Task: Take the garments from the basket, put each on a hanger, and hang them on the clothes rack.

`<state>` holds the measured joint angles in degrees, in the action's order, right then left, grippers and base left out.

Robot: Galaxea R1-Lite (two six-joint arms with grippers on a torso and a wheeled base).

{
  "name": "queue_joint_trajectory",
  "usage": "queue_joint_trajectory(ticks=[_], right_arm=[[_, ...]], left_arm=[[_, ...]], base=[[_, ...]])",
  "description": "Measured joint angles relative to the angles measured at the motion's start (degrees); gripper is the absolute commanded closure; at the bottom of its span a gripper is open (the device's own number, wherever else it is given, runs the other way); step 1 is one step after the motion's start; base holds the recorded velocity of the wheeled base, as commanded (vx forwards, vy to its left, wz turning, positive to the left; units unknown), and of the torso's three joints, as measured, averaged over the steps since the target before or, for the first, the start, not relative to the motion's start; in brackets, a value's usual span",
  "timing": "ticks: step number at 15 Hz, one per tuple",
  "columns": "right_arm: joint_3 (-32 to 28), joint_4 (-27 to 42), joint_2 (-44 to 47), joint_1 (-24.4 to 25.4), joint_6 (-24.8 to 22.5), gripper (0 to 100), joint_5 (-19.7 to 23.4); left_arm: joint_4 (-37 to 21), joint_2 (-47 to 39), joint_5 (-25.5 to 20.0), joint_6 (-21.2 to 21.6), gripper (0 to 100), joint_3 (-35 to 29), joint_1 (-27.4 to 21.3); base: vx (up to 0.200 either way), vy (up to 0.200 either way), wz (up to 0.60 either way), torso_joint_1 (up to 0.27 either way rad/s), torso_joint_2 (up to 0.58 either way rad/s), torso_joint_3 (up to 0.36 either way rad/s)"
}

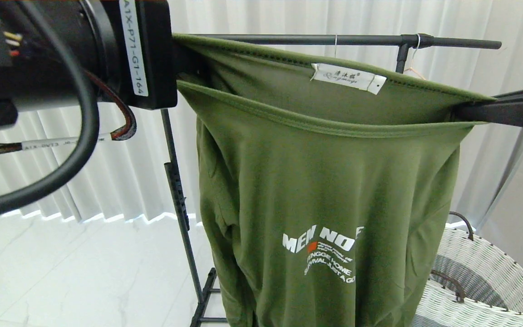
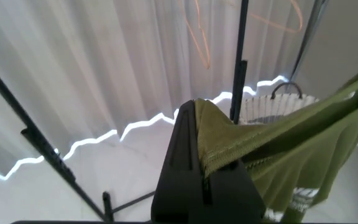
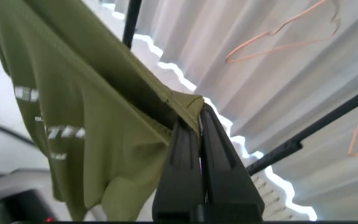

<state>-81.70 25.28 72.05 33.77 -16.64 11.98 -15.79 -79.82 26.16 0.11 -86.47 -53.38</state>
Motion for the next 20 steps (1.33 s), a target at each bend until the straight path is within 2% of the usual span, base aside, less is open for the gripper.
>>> queue_joint_trajectory(ticks=[2, 6, 7, 12, 14, 16, 17, 19, 20], right_arm=[[-0.11, 4.44, -1.51, 0.07, 0.2, 100, 2.57], [-0.29, 13.01, -5.01, 0.74, 0.24, 100, 12.46], [-0.29, 14.35, -5.86, 1.89, 0.28, 100, 13.6], [-0.27, 16.24, -8.33, 11.37, 3.4, 100, 13.74], [-0.21, 16.18, -8.51, 12.23, 3.47, 100, 11.54], [-0.21, 14.81, -7.8, 12.34, 3.45, 100, 2.44], [-0.16, 13.06, -7.13, 12.37, 3.43, 100, 0.05], [0.0, 3.86, -4.5, 12.37, 3.43, 100, -4.22], [0.04, -0.46, -2.69, 12.48, 3.43, 100, -4.92]], left_arm=[[1.48, -0.63, 0.0, 0.13, 100, -0.18, -0.09], [2.82, -2.29, -0.16, 0.11, 100, -0.44, -0.3], [3.25, -2.8, -0.16, 0.13, 100, -0.44, -0.3], [3.32, -4.07, -0.33, 0.22, 100, -0.3, -0.28], [2.82, -3.8, -0.33, 0.22, 100, -0.22, -0.23], [-1.65, -2.82, -0.28, -0.01, 100, -0.18, -0.28], [-2.93, -2.23, -0.28, -0.51, 100, -0.24, -0.28], [-12.07, 0.15, -0.28, -3.61, 100, -0.27, -1.38], [-15.65, 1.74, -0.3, -6.01, 100, -0.33, -3.28]], base=[[0.0, 0.0, 0.0, 0.0, 0.0, 0.0], [0.0, 0.0, 0.0, 0.0, 0.0, 0.0], [0.0, 0.0, 0.0, 0.0, 0.0, 0.0], [0.0, 0.0, 0.0, 0.0, 0.0, 0.0], [0.0, 0.0, 0.0, 0.0, 0.0, 0.0], [0.0, 0.0, 0.0, 0.0, 0.0, 0.0], [0.0, 0.0, 0.0, 0.0, 0.0, 0.0], [0.0, 0.0, 0.0, 0.0, 0.0, 0.0], [0.0, 0.0, 0.0, 0.0, 0.0, 0.0]])
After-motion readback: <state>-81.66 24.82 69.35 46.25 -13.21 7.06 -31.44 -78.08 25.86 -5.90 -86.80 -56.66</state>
